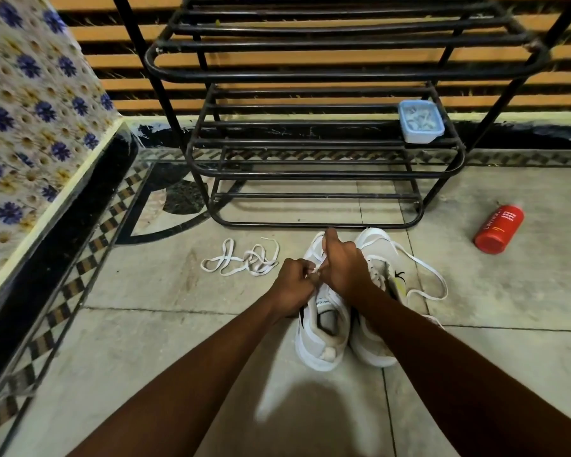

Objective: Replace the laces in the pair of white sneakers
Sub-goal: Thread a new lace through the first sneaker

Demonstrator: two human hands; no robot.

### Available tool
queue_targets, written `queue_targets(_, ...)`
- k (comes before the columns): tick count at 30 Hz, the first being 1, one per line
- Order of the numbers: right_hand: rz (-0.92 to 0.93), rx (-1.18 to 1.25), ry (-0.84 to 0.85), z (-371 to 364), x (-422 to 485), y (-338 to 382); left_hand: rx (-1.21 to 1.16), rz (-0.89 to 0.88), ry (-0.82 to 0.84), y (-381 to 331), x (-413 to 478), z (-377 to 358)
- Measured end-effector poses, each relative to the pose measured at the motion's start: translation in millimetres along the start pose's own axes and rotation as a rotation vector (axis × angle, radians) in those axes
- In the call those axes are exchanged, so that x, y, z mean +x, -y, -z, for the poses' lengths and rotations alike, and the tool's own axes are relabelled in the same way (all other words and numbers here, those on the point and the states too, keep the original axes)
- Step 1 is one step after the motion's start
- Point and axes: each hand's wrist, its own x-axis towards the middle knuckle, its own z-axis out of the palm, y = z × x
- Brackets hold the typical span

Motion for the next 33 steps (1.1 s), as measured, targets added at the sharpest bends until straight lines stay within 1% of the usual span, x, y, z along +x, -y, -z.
queue_targets(4, 0.050, 0.109, 0.016, 4.5, -3.1, -1.8, -0.187, 0.092, 0.014, 0.0, 0.9, -0.2)
queue_targets(7, 0.056, 0.180, -0.028, 4.9, -7.5, -4.3, -0.227, 0.139, 0.015, 0.9, 3.2, 0.5)
queue_targets(9, 0.041, 0.171, -0.065, 3.5, -7.9, -2.9, -0.113, 0.112, -0.006, -1.2, 4.4, 2.0)
queue_targets(11, 0.048, 0.175, -0.123, 1.6, -6.8, -1.2, 0.100, 0.057, -0.043, -2.7, 7.1, 4.0)
queue_targets(13, 0.082, 0.215, -0.158, 1.6, -7.4, 0.4, 0.296, 0.019, -0.071, -5.9, 11.0, 5.6)
queue_targets(15, 0.102, 0.296, -0.169, 3.8, -9.5, -0.3, 0.440, 0.040, -0.086, -9.8, 16.0, 6.0)
queue_targets(18, 0.062, 0.390, -0.171, 7.6, -13.8, -0.3, 0.562, 0.077, -0.082, -14.4, 20.9, 5.3)
queue_targets(20, 0.019, 0.360, -0.145, 7.2, -18.1, 3.8, 0.606, 0.050, -0.077, -15.6, 23.0, 4.6)
queue_targets(23, -0.016, 0.161, -0.194, 0.6, -32.2, 8.6, 0.591, 0.022, -0.067, -14.4, 25.8, 6.4)
queue_targets(25, -0.004, 0.046, -0.225, -7.3, -47.9, 9.2, 0.567, 0.011, -0.078, -14.3, 27.4, 10.6)
queue_targets(28, 0.013, 0.045, -0.232, -16.0, -68.1, 10.7, 0.498, 0.003, -0.077, -16.5, 28.0, 14.9)
queue_targets(29, 0.002, 0.048, -0.250, -17.1, -70.5, 11.8, 0.442, 0.004, -0.082, -17.3, 28.6, 15.3)
queue_targets(31, 0.017, 0.043, -0.281, -16.3, -70.7, 14.4, 0.258, -0.001, -0.129, -23.0, 27.7, 17.5)
queue_targets(33, 0.055, 0.025, -0.282, -15.9, -70.0, 17.4, 0.114, -0.048, -0.231, -33.0, 28.8, 22.8)
